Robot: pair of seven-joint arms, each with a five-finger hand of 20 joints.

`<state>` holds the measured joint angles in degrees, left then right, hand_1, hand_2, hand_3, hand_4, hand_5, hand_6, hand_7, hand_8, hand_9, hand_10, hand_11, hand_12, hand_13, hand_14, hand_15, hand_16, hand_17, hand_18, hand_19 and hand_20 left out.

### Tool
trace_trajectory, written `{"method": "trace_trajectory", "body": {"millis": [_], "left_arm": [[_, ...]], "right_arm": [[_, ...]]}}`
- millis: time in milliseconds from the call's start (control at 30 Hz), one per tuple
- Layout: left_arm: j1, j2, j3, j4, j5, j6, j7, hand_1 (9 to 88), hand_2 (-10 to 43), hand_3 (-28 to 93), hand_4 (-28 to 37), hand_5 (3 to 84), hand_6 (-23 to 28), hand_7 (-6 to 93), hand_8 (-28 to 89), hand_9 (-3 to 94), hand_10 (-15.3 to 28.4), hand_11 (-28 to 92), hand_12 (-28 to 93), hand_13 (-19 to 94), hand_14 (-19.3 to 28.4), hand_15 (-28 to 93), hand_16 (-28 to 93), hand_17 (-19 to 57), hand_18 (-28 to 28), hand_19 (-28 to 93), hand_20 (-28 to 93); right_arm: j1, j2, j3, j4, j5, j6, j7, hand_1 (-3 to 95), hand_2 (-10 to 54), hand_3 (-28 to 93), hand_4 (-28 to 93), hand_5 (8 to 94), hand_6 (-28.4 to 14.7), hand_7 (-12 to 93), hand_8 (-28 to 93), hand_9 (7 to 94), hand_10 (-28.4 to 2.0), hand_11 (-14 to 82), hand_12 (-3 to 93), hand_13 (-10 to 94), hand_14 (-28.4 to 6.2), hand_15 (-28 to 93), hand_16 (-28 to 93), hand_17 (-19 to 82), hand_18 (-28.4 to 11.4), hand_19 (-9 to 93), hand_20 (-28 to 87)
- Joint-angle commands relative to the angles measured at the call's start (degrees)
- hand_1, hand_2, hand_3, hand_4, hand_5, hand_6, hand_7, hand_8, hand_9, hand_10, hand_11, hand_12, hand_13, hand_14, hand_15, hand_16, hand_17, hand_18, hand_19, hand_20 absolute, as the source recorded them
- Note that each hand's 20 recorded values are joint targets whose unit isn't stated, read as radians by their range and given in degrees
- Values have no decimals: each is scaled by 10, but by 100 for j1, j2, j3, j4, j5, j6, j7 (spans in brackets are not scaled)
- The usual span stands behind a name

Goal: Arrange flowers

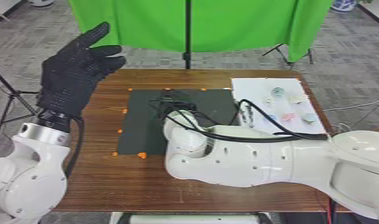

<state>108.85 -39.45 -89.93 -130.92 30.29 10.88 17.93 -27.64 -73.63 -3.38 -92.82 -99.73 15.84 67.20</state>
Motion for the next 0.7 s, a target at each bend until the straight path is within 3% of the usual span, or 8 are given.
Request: {"method": "trace_trajectory", "body": {"millis": [33, 133, 200, 367, 433, 567, 633, 700], "left_arm": [[-7, 156, 84, -2, -84, -29, 272, 227, 70, 794, -225, 356, 81, 144, -101, 350, 218, 335, 123, 261, 284, 615, -121, -54, 248, 610, 254], [-51, 164, 109, 18, -86, -48, 298, 228, 71, 793, -226, 356, 81, 144, -101, 350, 218, 335, 123, 262, 284, 614, -121, -54, 249, 611, 254], [-30, 216, 109, 13, -113, -31, 397, 228, 71, 793, -226, 356, 81, 144, -101, 350, 219, 335, 123, 262, 284, 614, -122, -54, 248, 611, 254], [22, 191, 73, 0, -115, -34, 357, 228, 72, 794, -225, 356, 81, 144, -101, 350, 219, 335, 123, 262, 284, 615, -122, -54, 249, 611, 253], [51, 115, 27, 0, -86, -74, 228, 228, 72, 793, -225, 356, 81, 145, -101, 350, 219, 335, 123, 262, 284, 615, -122, -54, 249, 611, 253], [342, -45, -227, -74, -55, -40, -16, 228, 72, 793, -225, 356, 82, 144, -101, 349, 219, 336, 123, 263, 284, 616, -122, -54, 249, 612, 253], [332, -165, -314, -106, 15, 16, -276, 228, 71, 795, -225, 356, 82, 144, -101, 350, 219, 336, 123, 263, 284, 616, -122, -55, 249, 612, 253], [561, -213, -458, -170, 4, 36, -287, 228, 71, 795, -226, 356, 82, 144, -101, 350, 219, 336, 123, 263, 284, 616, -122, -55, 249, 612, 253]], "right_arm": [[176, -121, -118, -18, 246, 184, -43, 541, -95, 694, -278, 871, -36, 261, 118, 895, -97, 524, 238, 896, -57, 685, 218, 589, -202, 932, 507], [147, -126, -143, -27, 284, 185, -86, 533, -95, 688, -280, 871, -34, 257, 106, 894, -97, 524, 238, 895, -58, 685, 218, 588, -201, 932, 506], [193, -128, -144, -53, 512, 150, -155, 524, -95, 681, -281, 865, -32, 244, 91, 892, -98, 521, 237, 892, -59, 685, 219, 584, -201, 932, 504], [3, -71, 199, -107, 855, -225, -309, 493, -94, 664, -282, 834, -30, 193, 45, 878, -105, 505, 234, 875, -66, 683, 220, 567, -198, 932, 494], [-66, 18, 288, -186, 831, -181, -284, 477, -93, 671, -282, 825, -33, 176, 33, 876, -106, 500, 232, 871, -68, 682, 219, 563, -200, 932, 489], [-123, 139, 291, -272, 531, -179, -117, 440, -88, 696, -283, 809, -37, 161, 6, 872, -114, 483, 225, 863, -74, 679, 215, 558, -203, 932, 479], [-378, 221, 623, -294, 352, -591, -171, 422, -83, 709, -282, 802, -39, 158, -29, 873, -116, 475, 223, 861, -76, 679, 212, 558, -203, 932, 474], [-380, 267, 480, -322, 138, -575, -7, 405, -77, 714, -272, 795, -40, 162, -92, 874, -118, 469, 222, 860, -77, 678, 209, 558, -204, 932, 471]]}}
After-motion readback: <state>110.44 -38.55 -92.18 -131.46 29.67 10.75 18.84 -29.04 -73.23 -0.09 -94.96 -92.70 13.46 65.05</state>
